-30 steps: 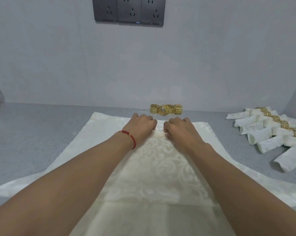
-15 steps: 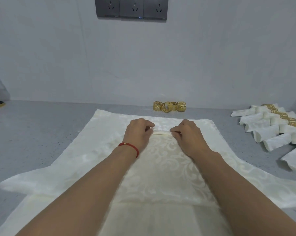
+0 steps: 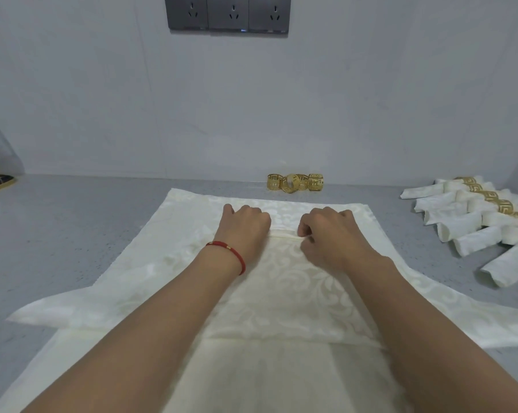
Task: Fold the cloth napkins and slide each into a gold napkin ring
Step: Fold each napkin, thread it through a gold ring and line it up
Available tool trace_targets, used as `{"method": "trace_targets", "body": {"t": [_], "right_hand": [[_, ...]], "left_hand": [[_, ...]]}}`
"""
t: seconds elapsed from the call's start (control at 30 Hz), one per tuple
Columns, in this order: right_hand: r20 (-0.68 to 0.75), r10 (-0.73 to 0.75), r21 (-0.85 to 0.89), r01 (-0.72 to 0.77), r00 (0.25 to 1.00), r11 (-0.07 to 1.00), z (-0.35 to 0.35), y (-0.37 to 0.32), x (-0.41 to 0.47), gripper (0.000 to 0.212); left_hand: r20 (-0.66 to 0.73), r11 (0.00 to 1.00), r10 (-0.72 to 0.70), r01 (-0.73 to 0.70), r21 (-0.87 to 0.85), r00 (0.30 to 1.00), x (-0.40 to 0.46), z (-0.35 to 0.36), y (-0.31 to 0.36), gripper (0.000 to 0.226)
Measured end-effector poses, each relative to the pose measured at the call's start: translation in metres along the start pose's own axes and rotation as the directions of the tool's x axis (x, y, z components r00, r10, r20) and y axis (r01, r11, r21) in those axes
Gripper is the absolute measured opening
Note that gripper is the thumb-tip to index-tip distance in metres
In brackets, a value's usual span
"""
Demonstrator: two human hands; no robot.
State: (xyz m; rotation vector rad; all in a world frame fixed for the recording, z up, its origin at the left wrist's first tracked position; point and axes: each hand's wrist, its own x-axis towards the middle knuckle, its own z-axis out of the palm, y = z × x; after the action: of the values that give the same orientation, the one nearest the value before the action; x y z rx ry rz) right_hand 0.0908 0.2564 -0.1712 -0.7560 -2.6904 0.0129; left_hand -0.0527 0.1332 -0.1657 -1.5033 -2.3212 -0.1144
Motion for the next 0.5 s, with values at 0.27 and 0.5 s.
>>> {"method": "trace_targets", "body": {"t": [0.27, 0.5], "right_hand": [[-0.031, 0.120, 0.220, -0.111, 0.992, 0.969, 0.013, 0.012, -0.001, 0.015], [-0.073, -0.021, 0.005, 0.021, 0.997, 1.000, 0.000, 0.005, -0.006, 0.007]], "left_hand": [[-0.043, 0.821, -0.226, 0.167, -0.546, 0.973, -0.011, 0.015, -0.018, 0.027], [-0.001, 0.906, -0.217, 0.201, -0.372, 0.976, -0.013, 0.005, -0.020, 0.015]]}}
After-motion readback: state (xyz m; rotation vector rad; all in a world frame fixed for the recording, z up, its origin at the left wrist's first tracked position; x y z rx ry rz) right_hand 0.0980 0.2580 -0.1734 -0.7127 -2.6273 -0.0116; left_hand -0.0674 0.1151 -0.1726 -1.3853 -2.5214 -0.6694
